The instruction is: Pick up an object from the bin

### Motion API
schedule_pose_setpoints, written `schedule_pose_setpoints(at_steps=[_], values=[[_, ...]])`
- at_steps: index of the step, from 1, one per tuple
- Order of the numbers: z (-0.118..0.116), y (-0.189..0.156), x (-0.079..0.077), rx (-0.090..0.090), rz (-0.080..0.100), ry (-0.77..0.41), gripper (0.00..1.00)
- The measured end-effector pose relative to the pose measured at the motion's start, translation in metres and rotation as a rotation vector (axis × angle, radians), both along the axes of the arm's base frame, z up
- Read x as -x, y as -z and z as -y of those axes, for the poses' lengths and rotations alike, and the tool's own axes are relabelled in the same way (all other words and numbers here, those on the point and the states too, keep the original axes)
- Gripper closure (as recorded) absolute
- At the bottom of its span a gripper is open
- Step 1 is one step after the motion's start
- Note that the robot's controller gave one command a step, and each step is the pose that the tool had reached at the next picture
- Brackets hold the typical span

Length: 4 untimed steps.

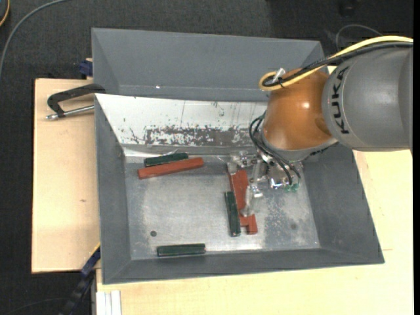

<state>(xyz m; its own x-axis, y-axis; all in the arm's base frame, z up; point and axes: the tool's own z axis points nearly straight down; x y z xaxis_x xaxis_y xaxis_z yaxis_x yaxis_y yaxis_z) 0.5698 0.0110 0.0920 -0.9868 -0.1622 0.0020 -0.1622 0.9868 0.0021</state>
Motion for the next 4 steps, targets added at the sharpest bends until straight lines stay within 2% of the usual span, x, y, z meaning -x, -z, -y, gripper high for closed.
schedule_pose_setpoints(at_steps=[1, 2, 3, 4], values=[[0.011, 0.016, -0.012, 0.000, 0.011, -0.511, 0.00], [0.011, 0.014, -0.013, 0.000, 0.013, -0.511, 1.00], [0.011, 0.016, -0.012, -0.001, 0.010, -0.511, 0.00], [0.001, 0.020, -0.033, 0.000, 0.010, -0.657, 0.00]])
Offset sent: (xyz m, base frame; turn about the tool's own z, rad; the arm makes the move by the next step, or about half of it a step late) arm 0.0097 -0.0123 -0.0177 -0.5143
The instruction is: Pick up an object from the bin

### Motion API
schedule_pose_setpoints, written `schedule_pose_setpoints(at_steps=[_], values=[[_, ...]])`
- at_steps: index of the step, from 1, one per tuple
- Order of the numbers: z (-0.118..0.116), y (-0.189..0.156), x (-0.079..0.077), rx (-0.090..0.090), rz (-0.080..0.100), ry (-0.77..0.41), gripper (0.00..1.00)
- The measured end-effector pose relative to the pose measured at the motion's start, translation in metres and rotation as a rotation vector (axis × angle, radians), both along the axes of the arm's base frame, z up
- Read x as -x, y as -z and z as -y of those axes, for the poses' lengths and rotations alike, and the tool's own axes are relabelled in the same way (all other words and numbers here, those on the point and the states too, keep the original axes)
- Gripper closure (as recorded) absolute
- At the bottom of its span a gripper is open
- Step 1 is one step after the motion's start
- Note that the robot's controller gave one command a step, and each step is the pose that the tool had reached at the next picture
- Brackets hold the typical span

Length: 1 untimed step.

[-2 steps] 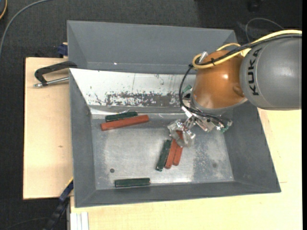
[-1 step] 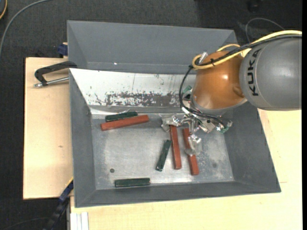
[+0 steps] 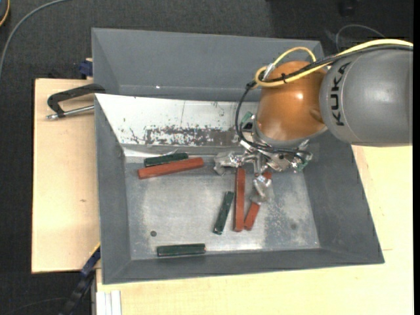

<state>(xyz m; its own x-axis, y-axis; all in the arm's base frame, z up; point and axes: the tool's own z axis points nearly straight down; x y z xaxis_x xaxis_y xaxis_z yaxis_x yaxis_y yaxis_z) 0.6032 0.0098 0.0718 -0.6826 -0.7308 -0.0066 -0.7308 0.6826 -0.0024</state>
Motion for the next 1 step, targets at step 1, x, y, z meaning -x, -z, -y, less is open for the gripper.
schedule_pose_setpoints(at_steps=[1], values=[[-0.0002, 0.0006, 0.0005, 0.000, -0.002, 0.000, 1.00]])
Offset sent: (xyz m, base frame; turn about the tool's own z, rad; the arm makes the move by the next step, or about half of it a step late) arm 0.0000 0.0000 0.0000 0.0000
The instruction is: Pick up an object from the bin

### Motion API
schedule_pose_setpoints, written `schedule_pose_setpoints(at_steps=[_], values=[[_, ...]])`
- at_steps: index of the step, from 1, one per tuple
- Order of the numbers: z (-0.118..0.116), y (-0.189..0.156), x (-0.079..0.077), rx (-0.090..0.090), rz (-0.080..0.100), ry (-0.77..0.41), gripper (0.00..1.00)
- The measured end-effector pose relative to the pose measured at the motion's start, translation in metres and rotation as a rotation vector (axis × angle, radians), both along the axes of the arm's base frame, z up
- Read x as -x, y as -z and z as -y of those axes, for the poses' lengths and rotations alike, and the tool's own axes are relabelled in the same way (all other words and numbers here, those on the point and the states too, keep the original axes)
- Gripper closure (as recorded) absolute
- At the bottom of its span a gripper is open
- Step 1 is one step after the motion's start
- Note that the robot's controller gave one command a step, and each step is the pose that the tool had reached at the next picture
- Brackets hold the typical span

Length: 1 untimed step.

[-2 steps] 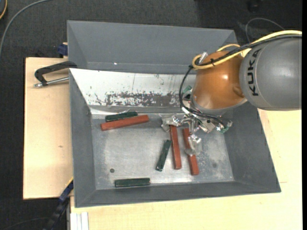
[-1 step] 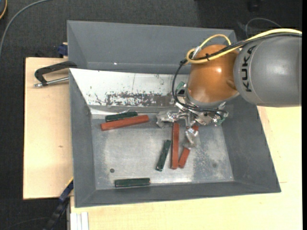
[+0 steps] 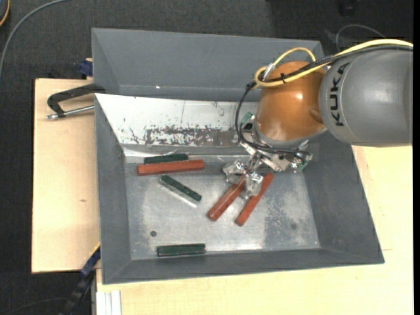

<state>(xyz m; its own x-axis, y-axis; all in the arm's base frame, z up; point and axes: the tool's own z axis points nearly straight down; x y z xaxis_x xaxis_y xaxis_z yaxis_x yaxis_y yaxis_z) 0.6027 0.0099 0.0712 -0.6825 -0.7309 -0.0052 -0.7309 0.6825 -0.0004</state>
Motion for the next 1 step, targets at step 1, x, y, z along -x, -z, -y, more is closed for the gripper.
schedule_pose_setpoints(at_steps=[1], values=[[-0.0126, -0.1939, 0.0693, 0.003, 0.010, -0.253, 1.00]])
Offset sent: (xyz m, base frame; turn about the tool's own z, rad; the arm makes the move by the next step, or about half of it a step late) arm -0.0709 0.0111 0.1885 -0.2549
